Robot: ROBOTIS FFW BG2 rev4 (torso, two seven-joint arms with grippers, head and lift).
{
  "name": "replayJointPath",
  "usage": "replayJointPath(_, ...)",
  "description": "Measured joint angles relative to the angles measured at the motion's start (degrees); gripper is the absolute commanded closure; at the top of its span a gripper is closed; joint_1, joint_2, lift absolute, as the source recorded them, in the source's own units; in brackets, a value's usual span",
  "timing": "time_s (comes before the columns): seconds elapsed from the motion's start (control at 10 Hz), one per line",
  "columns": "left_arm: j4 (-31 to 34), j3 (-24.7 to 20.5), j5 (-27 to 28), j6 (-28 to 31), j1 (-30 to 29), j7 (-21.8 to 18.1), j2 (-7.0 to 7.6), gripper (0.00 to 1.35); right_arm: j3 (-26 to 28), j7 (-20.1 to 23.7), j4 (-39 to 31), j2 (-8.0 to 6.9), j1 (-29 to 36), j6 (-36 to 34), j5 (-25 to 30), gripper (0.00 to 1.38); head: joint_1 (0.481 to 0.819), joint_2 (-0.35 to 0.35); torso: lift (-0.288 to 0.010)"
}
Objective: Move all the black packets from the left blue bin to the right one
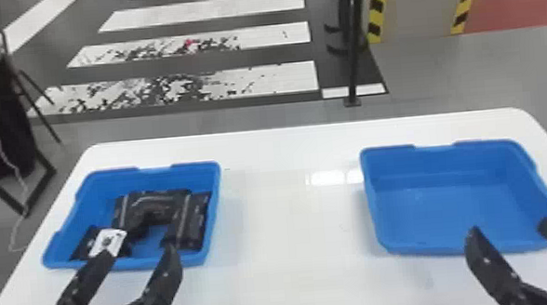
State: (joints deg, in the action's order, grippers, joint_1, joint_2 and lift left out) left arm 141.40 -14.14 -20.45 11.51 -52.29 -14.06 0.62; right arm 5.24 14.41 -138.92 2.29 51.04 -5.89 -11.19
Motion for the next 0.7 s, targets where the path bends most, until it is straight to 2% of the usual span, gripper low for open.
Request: replayJointPath(0.7, 0.0, -0.14, -0.53, 0.16, -0.29, 0.0, -0.01, 0.1, 0.0, 0.08, 0.06, 0.0, 0.31, -0.15, -0.39, 0.21, 0.695, 0.106, -0.154)
